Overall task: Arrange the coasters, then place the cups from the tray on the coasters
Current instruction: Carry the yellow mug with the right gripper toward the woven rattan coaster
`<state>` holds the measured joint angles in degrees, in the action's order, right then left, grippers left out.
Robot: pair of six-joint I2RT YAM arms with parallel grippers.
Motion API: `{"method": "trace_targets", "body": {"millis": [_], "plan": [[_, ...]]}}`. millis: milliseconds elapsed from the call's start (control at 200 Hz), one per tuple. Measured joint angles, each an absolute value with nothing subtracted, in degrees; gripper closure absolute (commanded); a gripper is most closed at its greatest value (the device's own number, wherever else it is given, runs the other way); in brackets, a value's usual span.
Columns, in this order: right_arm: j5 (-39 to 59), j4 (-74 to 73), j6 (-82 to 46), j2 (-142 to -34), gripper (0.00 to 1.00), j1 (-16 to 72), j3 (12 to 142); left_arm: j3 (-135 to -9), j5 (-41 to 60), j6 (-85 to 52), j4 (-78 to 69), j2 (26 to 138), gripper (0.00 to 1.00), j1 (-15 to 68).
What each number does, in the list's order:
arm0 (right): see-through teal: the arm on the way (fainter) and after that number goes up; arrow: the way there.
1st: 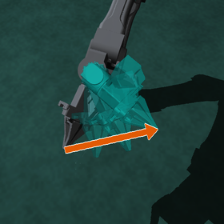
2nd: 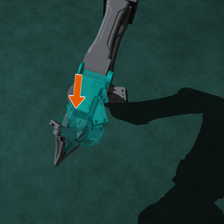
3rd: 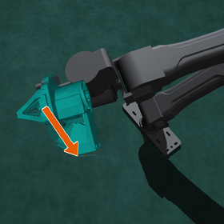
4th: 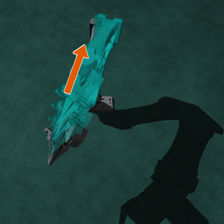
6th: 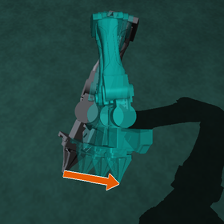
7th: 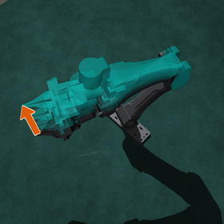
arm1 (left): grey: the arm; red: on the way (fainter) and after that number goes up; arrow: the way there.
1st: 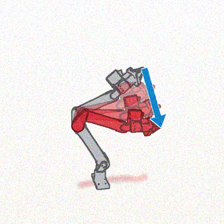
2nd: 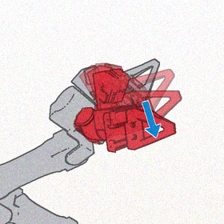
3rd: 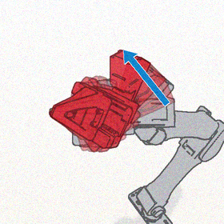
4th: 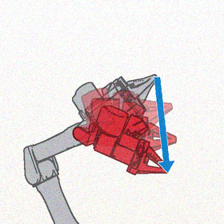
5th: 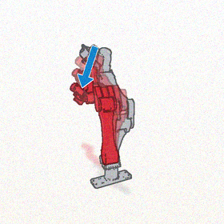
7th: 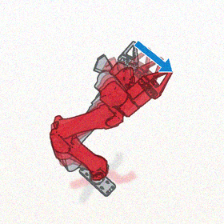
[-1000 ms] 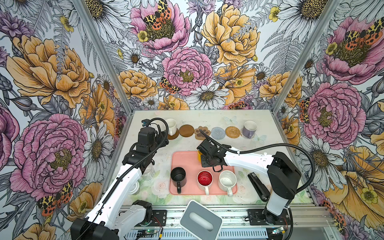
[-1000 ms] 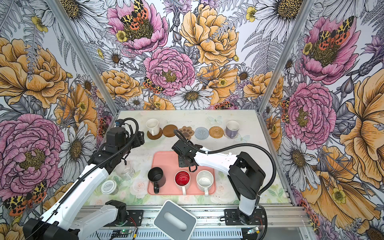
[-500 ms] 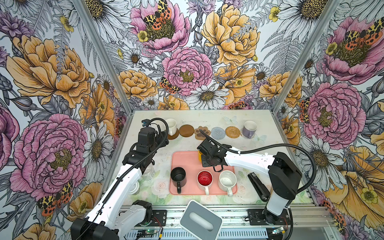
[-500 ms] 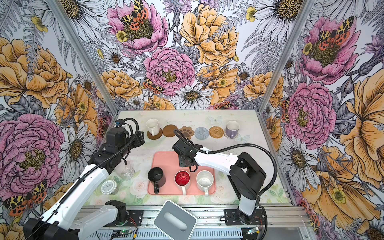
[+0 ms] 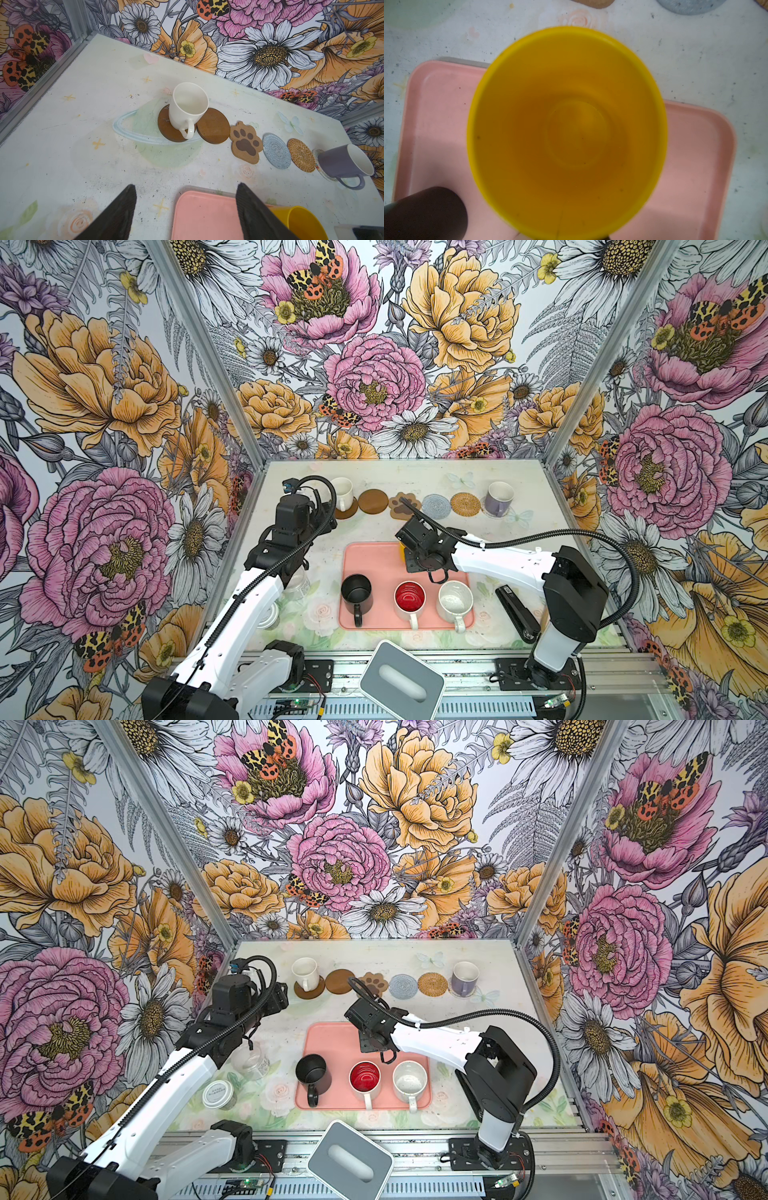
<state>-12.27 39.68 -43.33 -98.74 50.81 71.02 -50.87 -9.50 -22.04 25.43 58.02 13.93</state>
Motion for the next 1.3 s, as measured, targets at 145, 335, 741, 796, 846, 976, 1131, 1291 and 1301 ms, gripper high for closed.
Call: {"method": "trace_targets", "body": {"millis": [145, 335, 741, 796, 846, 976, 1131, 1291, 1301], "plan": [[-13.3, 39.9, -42.7, -97.7, 1.0, 50.8, 71.1, -50.9, -9.5, -22.0, 25.4, 58.0, 0.23, 13.7], [-13.9, 40.1, -42.1, -96.0, 1.0, 50.5, 71.4, -50.9, -9.4, -22.0, 25.4, 58.0, 0.23, 13.7], [-13.8, 40.3, -37.6, -93.4, 1.0, 43.9, 72.8, -50.9, -9.3, -22.0, 25.4, 58.0, 0.23, 13.7], [-13.7, 40.3, -36.8, -93.3, 1.0, 42.2, 73.3, -50.9, -9.3, -22.0, 25.4, 58.0, 0.23, 13.7], [-13.6, 40.3, -36.0, -93.3, 1.0, 40.6, 73.7, -50.9, -9.3, -22.0, 25.4, 58.0, 0.23, 13.7], [-13.1, 40.4, -33.9, -93.3, 1.0, 36.6, 74.5, -50.9, -9.3, -22.0, 25.4, 58.0, 0.23, 13.7], [-11.2, 40.7, -31.3, -93.4, 1.0, 31.1, 76.1, -50.9, -9.3, -22.0, 25.4, 58.1, 0.23, 13.7], [-10.1, 41.0, -28.9, -94.8, 1.0, 25.1, 79.2, -50.9, -9.3, -22.1, 25.4, 58.8, 0.23, 13.7], [-10.0, 40.9, -28.8, -95.0, 1.0, 24.7, 79.5, -50.9, -9.3, -22.1, 25.4, 58.8, 0.24, 13.7]]}}
